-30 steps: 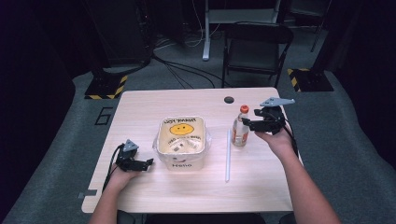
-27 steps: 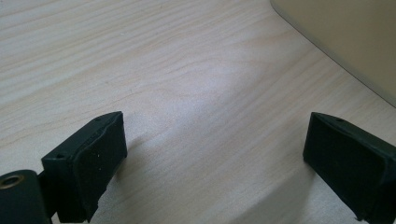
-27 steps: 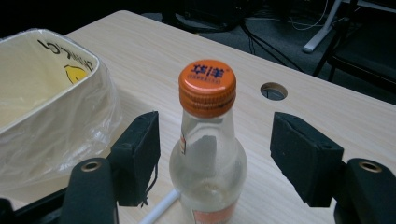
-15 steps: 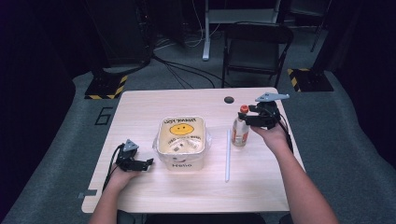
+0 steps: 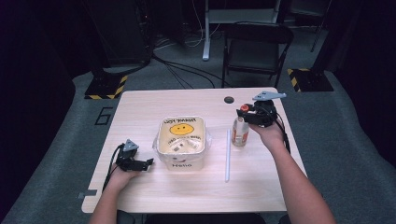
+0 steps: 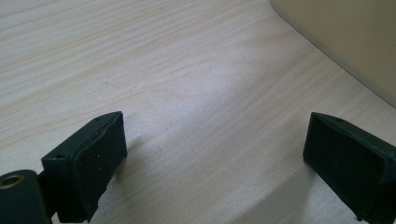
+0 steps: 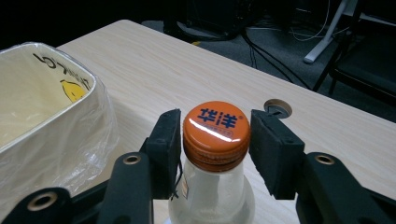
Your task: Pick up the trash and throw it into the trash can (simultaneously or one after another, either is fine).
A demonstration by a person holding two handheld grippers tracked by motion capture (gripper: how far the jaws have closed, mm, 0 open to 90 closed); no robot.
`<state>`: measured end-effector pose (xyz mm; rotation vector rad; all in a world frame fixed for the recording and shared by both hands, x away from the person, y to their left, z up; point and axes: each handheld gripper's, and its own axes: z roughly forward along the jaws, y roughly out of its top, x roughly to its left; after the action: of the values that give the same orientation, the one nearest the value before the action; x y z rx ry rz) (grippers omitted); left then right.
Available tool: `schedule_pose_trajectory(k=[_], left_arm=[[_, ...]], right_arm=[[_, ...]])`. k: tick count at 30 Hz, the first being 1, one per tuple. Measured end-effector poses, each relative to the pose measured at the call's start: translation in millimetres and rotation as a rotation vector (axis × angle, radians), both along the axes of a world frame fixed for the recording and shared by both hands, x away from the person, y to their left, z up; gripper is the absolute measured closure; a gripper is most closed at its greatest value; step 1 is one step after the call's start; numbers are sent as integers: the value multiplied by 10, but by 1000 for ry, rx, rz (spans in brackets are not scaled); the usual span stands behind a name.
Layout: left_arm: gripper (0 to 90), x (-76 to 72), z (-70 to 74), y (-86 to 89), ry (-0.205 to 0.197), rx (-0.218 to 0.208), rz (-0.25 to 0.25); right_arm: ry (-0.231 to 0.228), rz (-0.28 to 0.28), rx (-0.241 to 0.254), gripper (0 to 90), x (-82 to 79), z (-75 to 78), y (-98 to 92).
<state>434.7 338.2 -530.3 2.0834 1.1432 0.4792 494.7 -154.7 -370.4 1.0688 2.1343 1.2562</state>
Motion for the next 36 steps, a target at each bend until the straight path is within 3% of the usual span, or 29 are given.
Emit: schedule_pose_trajectory(k=[6,12,17,26,36], left_arm=[[58,2,1,3,-1,3,-4],[58,2,0,0,0,1,-2],[58,3,-1,-3,-2,0,1],[58,-24,6,5,4,6,-8],[58,-40,-4,7,-3,-7,-10]], right_arm=[[-25,-4,-10,614,4,-20,29],[-37,-5,-7,621,-7,-21,24],[-54,-1,-33,623,-35,5,49],[-72,17,-4,623,-101,246,49],[-106,67,-47,623,-169,528,190]])
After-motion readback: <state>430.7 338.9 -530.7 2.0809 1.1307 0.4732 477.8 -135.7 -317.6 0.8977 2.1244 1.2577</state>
